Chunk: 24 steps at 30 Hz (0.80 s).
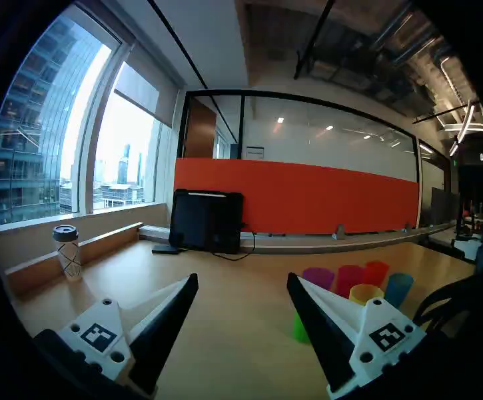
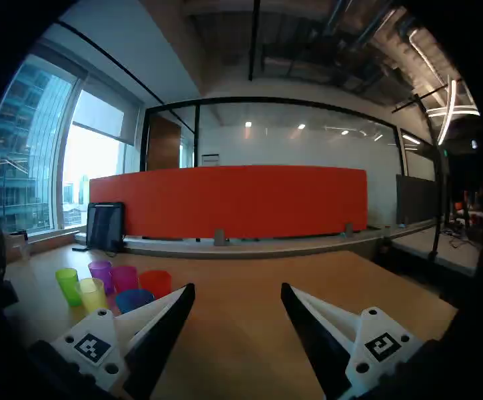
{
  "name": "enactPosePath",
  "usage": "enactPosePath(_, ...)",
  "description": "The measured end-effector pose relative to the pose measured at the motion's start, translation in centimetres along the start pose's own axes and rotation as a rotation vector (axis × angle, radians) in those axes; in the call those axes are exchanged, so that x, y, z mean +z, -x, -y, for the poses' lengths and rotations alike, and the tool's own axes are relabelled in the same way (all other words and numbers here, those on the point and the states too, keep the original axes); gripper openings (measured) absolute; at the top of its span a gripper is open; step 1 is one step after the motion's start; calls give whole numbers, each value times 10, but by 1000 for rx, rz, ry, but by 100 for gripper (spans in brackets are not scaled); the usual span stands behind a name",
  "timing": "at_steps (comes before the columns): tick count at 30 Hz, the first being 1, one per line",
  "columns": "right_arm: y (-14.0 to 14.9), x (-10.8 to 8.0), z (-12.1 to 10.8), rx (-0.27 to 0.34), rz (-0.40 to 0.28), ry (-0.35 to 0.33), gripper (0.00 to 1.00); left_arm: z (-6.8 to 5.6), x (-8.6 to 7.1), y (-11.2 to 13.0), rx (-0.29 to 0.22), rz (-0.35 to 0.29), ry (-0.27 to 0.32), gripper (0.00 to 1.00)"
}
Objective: Pour water
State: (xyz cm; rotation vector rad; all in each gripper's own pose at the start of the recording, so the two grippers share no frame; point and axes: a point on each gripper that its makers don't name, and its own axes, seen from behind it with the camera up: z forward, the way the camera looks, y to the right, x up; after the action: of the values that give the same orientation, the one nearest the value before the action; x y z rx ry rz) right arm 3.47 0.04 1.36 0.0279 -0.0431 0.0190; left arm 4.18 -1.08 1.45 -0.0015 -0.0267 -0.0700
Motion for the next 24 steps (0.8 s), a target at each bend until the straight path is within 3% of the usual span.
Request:
enactPosePath(15, -108, 22, 8, -24, 12, -99, 100, -7, 23, -91, 30, 35, 48, 99)
enactPosePath(24, -167, 34, 23, -11, 8, -162, 100, -13, 35, -148, 55, 13, 93, 99)
